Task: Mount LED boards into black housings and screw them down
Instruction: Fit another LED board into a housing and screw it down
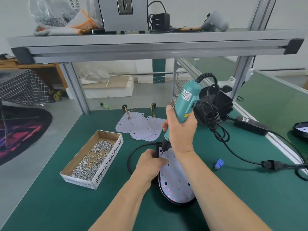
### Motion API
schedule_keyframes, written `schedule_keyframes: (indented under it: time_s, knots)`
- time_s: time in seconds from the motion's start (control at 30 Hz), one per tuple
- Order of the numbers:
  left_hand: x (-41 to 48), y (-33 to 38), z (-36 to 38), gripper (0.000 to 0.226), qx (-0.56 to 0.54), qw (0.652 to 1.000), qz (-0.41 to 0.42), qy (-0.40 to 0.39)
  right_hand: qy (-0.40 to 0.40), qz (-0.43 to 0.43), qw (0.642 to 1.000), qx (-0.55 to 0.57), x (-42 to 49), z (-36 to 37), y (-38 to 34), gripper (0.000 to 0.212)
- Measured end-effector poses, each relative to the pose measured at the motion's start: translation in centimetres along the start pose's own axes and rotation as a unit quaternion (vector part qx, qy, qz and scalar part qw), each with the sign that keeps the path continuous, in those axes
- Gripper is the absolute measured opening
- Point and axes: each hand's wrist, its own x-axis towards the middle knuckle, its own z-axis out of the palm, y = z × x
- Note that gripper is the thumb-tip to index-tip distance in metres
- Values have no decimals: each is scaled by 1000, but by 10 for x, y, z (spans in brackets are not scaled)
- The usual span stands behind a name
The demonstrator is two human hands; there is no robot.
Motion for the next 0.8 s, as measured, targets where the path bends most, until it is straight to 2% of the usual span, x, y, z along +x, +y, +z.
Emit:
schedule_keyframes:
  time_s: [0.2, 0.37, 0.5, 0.63, 0.8]
  knots:
    - [-3, 1, 1, 45, -16, 1000, 5, 4, -22, 17, 999, -38, -2, 3, 3, 22]
    - [-4, -1, 1, 36, -23, 1000, 7, 4, -27, 16, 997, -63, -5, 7, 3, 23]
    - [-3, 0, 0, 38, -16, 1000, 4, 4, -3, 34, 999, -27, -2, -1, -1, 22]
    - [-1, 2, -1, 42, -12, 1000, -1, 0, -38, 14, 999, 9, -7, -7, -3, 20]
    - [1, 1, -2, 45, 1, 1000, 2, 0, -36, -12, 998, 48, 5, -15, -22, 30]
